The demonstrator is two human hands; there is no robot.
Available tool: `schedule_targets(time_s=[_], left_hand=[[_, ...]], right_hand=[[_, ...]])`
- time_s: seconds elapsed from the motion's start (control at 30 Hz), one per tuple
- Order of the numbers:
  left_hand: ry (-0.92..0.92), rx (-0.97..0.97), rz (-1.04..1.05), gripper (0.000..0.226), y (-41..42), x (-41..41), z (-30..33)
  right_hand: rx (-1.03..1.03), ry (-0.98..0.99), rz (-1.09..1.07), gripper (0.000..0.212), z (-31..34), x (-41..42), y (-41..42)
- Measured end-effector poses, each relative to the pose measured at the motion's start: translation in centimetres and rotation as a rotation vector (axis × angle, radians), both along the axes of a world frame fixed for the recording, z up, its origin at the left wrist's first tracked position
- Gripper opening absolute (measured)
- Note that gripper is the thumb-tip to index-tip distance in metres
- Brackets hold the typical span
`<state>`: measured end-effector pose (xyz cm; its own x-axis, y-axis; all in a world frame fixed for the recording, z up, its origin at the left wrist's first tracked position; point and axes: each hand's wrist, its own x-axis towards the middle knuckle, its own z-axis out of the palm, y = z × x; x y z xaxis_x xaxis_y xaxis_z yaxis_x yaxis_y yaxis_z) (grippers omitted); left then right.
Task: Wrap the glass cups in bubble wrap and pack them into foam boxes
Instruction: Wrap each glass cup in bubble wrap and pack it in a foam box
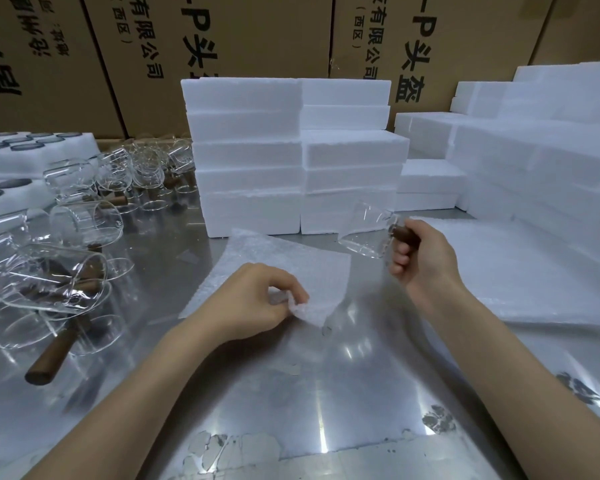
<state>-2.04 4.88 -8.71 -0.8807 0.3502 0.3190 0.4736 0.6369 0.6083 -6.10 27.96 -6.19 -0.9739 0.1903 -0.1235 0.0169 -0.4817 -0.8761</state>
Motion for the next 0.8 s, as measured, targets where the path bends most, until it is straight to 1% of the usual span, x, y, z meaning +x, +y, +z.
schedule_targets(time_s=[0.07, 0.13, 0.2, 0.23, 0.3, 0.33, 0.37, 0.4, 0.43, 0.47, 0.5, 0.57, 0.6, 0.63, 0.67, 0.73, 0.77, 0.8], left_hand=[[0.004, 0.038, -0.028, 0.033, 0.5, 0.4, 0.3], [0.007, 0.036, -0.043, 0.032, 0.7, 0.8, 0.7], [-0.073, 0.042, -0.054, 0.053, 0.1, 0.9, 1.4], [-0.114, 0.075, -0.04, 0.057, -0.2, 0.9, 1.9], [-0.112, 0.185, 0.032, 0.044, -0.9, 0.6, 2.5], [-0.06, 0.204, 0.119, 0.037, -1.4, 0.3, 2.6], [0.003, 0.151, 0.232, 0.032, -1.9, 0.1, 2.6], [0.056, 0.024, 0.345, 0.028, -2.5, -0.3, 2.4], [0.069, -0.116, 0.433, 0.027, -3.0, -0.6, 2.0], [0.032, -0.237, 0.495, 0.033, -3.5, -0.7, 1.7], [-0.038, -0.32, 0.536, 0.045, -3.8, -0.9, 1.3], [-0.162, -0.365, 0.563, 0.064, -4.3, -1.1, 0.9], [-0.187, -0.368, 0.562, 0.066, -4.2, -1.2, 0.8], [-0.188, -0.36, 0.559, 0.063, -4.2, -1.3, 0.6], [-0.174, -0.327, 0.555, 0.055, -4.1, -1.4, 0.5], [-0.111, -0.243, 0.542, 0.024, -3.9, -1.3, 0.7], [-0.076, -0.232, 0.536, 0.017, -3.9, -1.2, 0.7], [-0.031, -0.258, 0.532, 0.027, -4.0, -1.3, 0.6]], right_hand=[[-0.042, 0.003, -0.004, 0.031, 0.1, 0.0, 0.1], [-0.069, 0.003, -0.003, 0.032, 0.2, 0.0, 0.3], [-0.085, -0.005, -0.001, 0.031, 0.1, 0.0, 0.3], [-0.091, -0.012, 0.002, 0.03, 0.1, -0.1, 0.4], [-0.103, -0.025, 0.012, 0.027, 0.0, -0.1, 0.3], [-0.109, -0.031, 0.015, 0.026, -0.1, -0.1, 0.3], [-0.117, -0.037, 0.018, 0.025, -0.2, -0.1, 0.2], [-0.131, -0.043, 0.023, 0.025, -0.2, -0.1, 0.2], [-0.146, -0.051, 0.034, 0.025, -0.2, -0.1, 0.1], [-0.161, -0.061, 0.051, 0.025, -0.2, 0.0, 0.1], [-0.171, -0.075, 0.069, 0.026, -0.2, 0.0, 0.1], [-0.181, -0.102, 0.099, 0.027, -0.2, 0.1, 0.1], [-0.186, -0.115, 0.113, 0.027, -0.2, 0.1, 0.2], [-0.188, -0.125, 0.126, 0.027, -0.2, 0.1, 0.2], [-0.19, -0.131, 0.139, 0.027, -0.2, 0.2, 0.1], [-0.192, -0.135, 0.162, 0.029, -0.3, 0.2, 0.0], [-0.192, -0.136, 0.169, 0.029, -0.3, 0.2, 0.0], [-0.192, -0.135, 0.174, 0.03, -0.2, 0.2, -0.1]])
